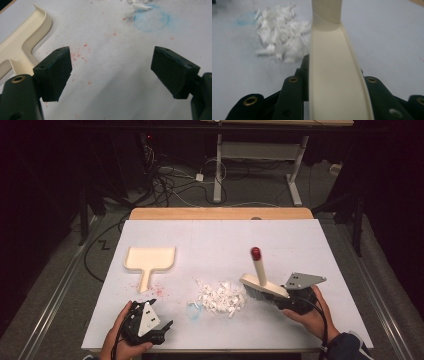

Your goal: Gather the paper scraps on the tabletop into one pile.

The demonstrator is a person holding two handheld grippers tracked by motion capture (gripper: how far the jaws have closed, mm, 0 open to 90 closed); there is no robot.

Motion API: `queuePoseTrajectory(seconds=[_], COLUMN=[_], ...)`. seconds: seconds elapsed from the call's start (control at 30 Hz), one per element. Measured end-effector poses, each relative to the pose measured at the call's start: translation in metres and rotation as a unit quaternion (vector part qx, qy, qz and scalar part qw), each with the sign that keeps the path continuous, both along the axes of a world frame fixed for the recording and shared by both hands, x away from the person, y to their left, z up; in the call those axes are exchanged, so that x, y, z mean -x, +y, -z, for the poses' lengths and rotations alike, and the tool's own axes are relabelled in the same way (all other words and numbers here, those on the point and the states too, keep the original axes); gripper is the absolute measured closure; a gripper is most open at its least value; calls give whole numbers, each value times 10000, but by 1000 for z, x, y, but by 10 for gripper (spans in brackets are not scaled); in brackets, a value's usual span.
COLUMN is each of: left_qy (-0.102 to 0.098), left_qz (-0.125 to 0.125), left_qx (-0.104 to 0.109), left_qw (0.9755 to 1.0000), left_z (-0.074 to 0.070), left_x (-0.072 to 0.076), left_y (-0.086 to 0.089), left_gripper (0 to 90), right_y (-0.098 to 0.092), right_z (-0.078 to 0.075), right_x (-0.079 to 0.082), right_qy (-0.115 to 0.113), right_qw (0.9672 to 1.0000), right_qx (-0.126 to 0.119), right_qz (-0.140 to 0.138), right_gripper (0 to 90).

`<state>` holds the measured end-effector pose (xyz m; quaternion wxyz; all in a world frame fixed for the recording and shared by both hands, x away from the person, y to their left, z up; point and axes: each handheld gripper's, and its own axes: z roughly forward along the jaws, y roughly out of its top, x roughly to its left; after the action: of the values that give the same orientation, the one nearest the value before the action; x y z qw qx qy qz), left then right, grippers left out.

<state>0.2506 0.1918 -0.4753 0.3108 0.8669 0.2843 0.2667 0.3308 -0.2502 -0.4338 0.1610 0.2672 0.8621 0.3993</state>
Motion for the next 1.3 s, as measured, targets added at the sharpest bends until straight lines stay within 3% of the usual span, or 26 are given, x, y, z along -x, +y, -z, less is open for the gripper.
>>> queuePoseTrajectory(seconds=[0.03,0.2,0.3,0.33,0.5,0.63,0.9,1.0,1.1,1.13,1.17,1.2,1.23,1.3], left_qy=[-2,-10,18,23,15,7,3,15,26,30,35,37,41,44], left_qz=[8,65,104,116,128,130,138,143,169,171,171,173,180,175], left_qx=[-11,-44,-61,-63,-42,-38,-44,-45,-56,-53,-49,-56,-56,-36], left_qw=[10000,10000,9999,9999,9999,9999,9999,9999,9998,9998,9998,9998,9998,9998], left_z=[0,-1,0,0,0,-1,-1,-1,0,0,0,0,0,0], left_x=[0,-2,-3,-3,-4,-3,-3,-4,-3,-3,-3,-3,-3,-3], left_y=[-1,-5,-6,-6,-5,-4,-4,-4,-4,-5,-5,-5,-5,-5], left_gripper=[162,162,162,164,165,165,165,165,165,165,165,165,165,165], right_y=[-8,-13,-13,-13,-13,-17,-25,-25,-30,-30,-30,-29,-28,-27], right_z=[1,-2,-2,-5,-13,-17,-15,-14,-10,-8,-8,-4,-1,3], right_x=[1,-1,0,1,8,14,12,11,3,1,1,-4,-6,-8], right_qy=[66,179,121,77,-211,-473,-382,-527,-735,-824,-824,-965,-996,-915], right_qw=[9998,9997,9998,10000,9994,9971,9938,9921,9868,9831,9831,9786,9757,9752], right_qx=[159,139,100,-45,-189,-329,-774,-677,-441,-333,-333,67,202,277], right_qz=[79,60,83,35,183,489,702,919,1375,1600,1600,1814,1943,1996], right_gripper=[681,688,690,691,691,691,690,690,690,690,690,690,690,690])
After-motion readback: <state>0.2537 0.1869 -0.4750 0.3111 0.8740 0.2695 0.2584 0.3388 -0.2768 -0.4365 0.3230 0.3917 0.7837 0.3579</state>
